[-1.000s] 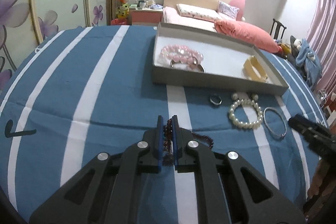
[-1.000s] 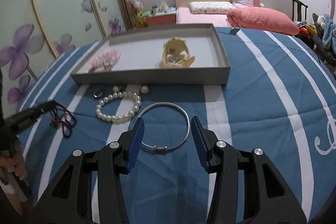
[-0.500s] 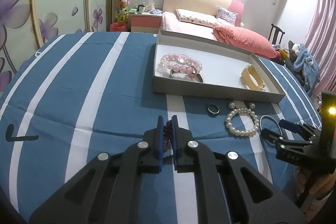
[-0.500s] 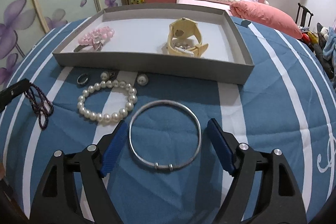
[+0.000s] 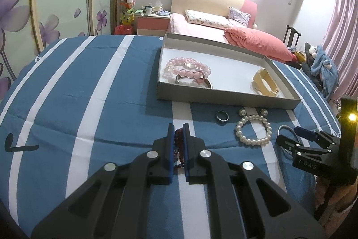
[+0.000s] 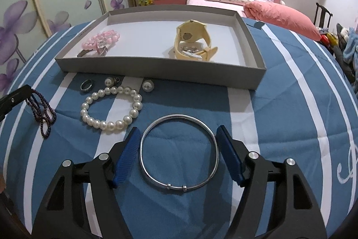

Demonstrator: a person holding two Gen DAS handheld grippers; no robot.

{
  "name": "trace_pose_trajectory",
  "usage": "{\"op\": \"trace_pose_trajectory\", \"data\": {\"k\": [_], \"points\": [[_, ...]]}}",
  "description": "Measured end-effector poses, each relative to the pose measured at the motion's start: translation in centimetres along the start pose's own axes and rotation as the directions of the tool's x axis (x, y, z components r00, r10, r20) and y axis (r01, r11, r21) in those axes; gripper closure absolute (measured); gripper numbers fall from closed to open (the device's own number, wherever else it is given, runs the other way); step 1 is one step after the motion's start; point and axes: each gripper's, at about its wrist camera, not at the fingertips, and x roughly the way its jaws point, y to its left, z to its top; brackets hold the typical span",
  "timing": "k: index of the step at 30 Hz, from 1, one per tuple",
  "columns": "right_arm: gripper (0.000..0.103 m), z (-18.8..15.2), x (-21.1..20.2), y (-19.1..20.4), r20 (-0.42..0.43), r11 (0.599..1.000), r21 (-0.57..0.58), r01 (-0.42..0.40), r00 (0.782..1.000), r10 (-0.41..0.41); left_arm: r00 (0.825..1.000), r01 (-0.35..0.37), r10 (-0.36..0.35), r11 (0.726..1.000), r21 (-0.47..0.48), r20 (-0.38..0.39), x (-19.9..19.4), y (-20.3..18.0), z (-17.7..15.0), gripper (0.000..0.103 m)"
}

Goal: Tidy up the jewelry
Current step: 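Lift the red necklace with the left tool while the right tool moves to the silver bangle, then carry the necklace into the tray with the left tool while the right tool carries the bangle there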

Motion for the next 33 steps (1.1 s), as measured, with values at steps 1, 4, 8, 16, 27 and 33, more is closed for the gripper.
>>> {"op": "trace_pose_trajectory", "data": {"k": [1, 4, 8, 16, 27, 33], "points": [[0.033, -0.1, -0.2, -0.2, 0.005, 1.0, 0.013, -0.005, 1.0, 0.005, 1.0, 0.002, -0.002, 1.0, -0.001, 0.003, -0.1, 0.0, 0.0, 0.095], [0.033, -0.4, -0.8, -0.7, 0.028, 0.999, 0.044, -0.017, 0.999, 0.016, 1.0, 0.016, -0.016, 1.0, -0.004, 0.02, -0.6, 0.0, 0.1, 0.095], [0.033, -0.7, -2.2, -1.0, 0.096, 0.998, 0.064, -0.028, 0.995, 0.022, 0.998, 0.038, -0.038, 0.999, -0.005, 0.046, -1.3, -0.1, 0.2, 0.096], [0.033, -0.8, -4.8, -1.4, 0.225, 0.993, 0.094, -0.071, 0.973, 0.049, 0.991, 0.069, -0.071, 0.997, 0.024, 0.109, -3.0, -1.0, 0.4, 0.096], [0.033, -0.8, -8.5, -1.6, 0.41, 0.988, 0.11, -0.11, 0.91, 0.055, 0.972, 0.114, -0.121, 0.992, 0.045, 0.199, -5.7, -1.9, 1.2, 0.096], [0.033, -0.9, -10.5, -1.0, 0.522, 0.991, 0.089, -0.1, 0.852, 0.039, 0.959, 0.104, -0.119, 0.992, 0.072, 0.256, -7.0, -2.7, 1.5, 0.096]]}}
